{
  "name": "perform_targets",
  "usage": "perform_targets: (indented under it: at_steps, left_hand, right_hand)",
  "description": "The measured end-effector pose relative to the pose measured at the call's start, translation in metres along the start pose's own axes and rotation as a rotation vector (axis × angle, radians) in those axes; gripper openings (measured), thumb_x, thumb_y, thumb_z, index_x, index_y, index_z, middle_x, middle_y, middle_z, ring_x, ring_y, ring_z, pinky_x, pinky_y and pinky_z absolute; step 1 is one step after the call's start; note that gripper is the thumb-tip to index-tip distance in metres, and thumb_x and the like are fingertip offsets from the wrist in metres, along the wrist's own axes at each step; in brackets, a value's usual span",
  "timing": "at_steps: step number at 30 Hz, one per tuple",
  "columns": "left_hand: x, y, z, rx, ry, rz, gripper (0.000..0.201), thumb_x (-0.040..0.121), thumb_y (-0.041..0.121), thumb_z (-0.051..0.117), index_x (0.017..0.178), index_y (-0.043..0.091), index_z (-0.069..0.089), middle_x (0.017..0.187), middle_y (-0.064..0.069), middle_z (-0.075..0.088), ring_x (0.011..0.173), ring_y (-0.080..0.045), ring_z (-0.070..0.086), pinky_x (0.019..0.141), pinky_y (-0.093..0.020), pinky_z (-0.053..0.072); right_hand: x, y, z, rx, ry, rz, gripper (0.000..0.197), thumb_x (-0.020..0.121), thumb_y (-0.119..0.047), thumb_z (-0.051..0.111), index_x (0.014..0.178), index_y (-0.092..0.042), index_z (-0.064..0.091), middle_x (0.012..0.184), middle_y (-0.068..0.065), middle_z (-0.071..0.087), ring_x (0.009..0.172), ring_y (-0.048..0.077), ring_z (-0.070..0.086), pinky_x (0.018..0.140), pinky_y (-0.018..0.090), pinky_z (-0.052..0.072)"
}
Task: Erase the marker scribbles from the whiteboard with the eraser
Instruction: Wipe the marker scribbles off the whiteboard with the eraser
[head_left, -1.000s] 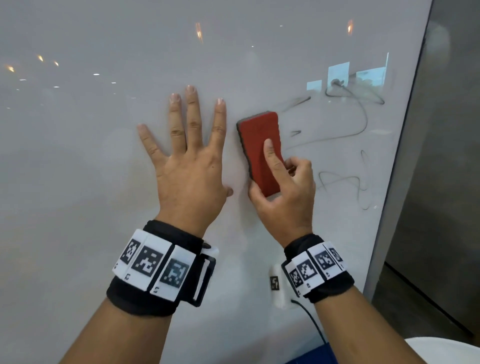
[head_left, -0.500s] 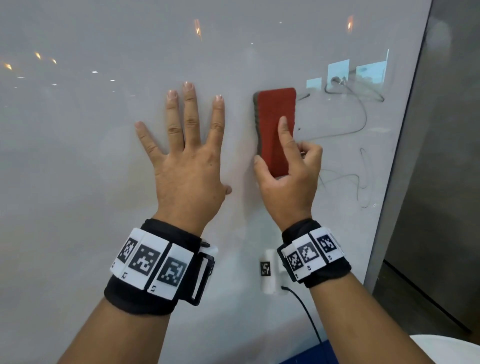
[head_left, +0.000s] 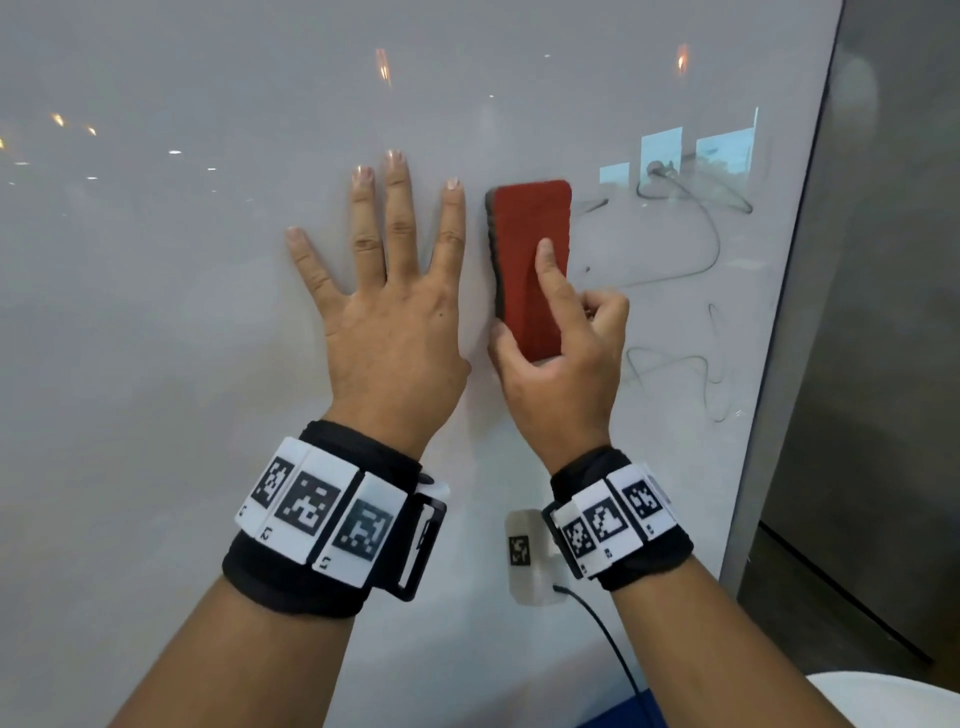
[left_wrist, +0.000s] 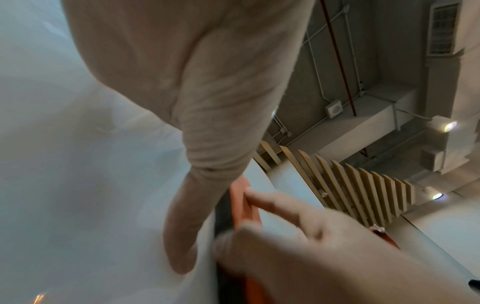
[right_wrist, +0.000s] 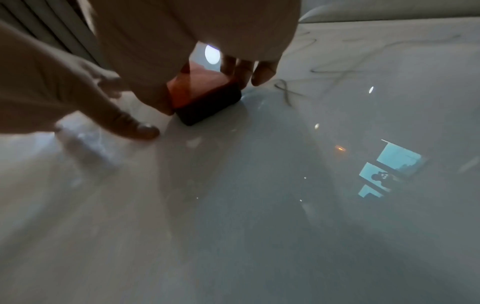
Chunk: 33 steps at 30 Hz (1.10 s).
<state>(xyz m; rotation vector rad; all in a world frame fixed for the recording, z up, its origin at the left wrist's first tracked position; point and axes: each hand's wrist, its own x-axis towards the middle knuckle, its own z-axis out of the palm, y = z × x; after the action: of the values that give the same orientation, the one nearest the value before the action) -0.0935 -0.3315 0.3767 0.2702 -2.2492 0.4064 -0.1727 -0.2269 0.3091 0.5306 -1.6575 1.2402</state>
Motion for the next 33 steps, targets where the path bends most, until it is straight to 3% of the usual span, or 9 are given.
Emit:
perform_targets:
  at_steps: [5,11,16,22,25,28,33]
  left_hand:
    - [0.000,-0.001,-0.001,-0.013,-0.022,0.002,0.134,0.068,0.051,0.083,0.156,0.025,-0.015,0.162,-0.015,-0.021,0.150,-0.035,-0.018,0.111,-0.074,0.001]
    - [0.000,0.003,-0.005,0.007,0.007,-0.013,0.127,0.069,0.046,0.084,0.157,0.023,-0.004,0.162,-0.017,-0.013,0.150,-0.036,-0.011,0.110,-0.075,0.009]
    - [0.008,0.007,-0.007,-0.014,0.029,-0.014,0.120,0.066,0.046,0.086,0.154,0.018,0.010,0.162,-0.018,-0.005,0.151,-0.036,-0.009,0.111,-0.075,0.009]
    - [0.011,0.005,-0.001,-0.024,0.017,0.038,0.129,0.068,0.059,0.080,0.158,0.023,-0.005,0.163,-0.015,-0.015,0.151,-0.031,-0.014,0.111,-0.075,0.003]
    - [0.010,0.002,0.001,-0.025,0.032,0.042,0.128,0.069,0.058,0.079,0.158,0.024,-0.006,0.163,-0.014,-0.016,0.151,-0.030,-0.014,0.111,-0.073,0.000]
    - [0.010,0.002,0.002,-0.037,0.043,0.045,0.127,0.070,0.057,0.079,0.158,0.024,-0.005,0.164,-0.012,-0.015,0.151,-0.029,-0.013,0.111,-0.073,-0.001]
    - [0.010,0.001,0.002,-0.029,0.042,0.037,0.131,0.066,0.060,0.080,0.158,0.023,-0.005,0.164,-0.013,-0.014,0.151,-0.029,-0.013,0.111,-0.071,-0.003]
  right_hand:
    - [-0.031,0.015,-0.003,-0.033,-0.027,-0.026,0.070,0.078,-0.042,0.071,0.143,-0.029,0.048,0.101,0.006,0.043,0.087,0.016,0.045,0.076,0.047,0.053]
    - [0.014,0.011,-0.006,-0.040,0.023,0.005,0.069,0.080,-0.040,0.067,0.145,-0.035,0.046,0.105,0.000,0.038,0.096,0.020,0.047,0.081,0.048,0.054]
    - [-0.034,0.020,-0.010,-0.020,0.010,0.013,0.066,0.080,-0.039,0.070,0.142,-0.028,0.050,0.104,0.007,0.044,0.094,0.022,0.048,0.085,0.049,0.051]
    - [0.006,0.013,-0.006,0.045,0.089,0.117,0.068,0.080,-0.033,0.072,0.143,-0.033,0.049,0.109,0.001,0.042,0.098,0.024,0.051,0.084,0.044,0.054]
    - [-0.006,0.008,-0.007,-0.043,-0.009,-0.038,0.065,0.079,-0.023,0.074,0.140,-0.030,0.054,0.116,0.008,0.047,0.100,0.024,0.045,0.089,0.045,0.049]
    - [-0.009,0.015,-0.015,-0.102,-0.119,-0.163,0.062,0.080,-0.024,0.076,0.138,-0.031,0.057,0.119,0.007,0.050,0.101,0.024,0.045,0.088,0.047,0.047]
    - [0.005,0.016,-0.005,0.025,0.094,0.060,0.065,0.082,-0.035,0.072,0.142,-0.030,0.051,0.111,0.003,0.044,0.098,0.021,0.047,0.085,0.044,0.052]
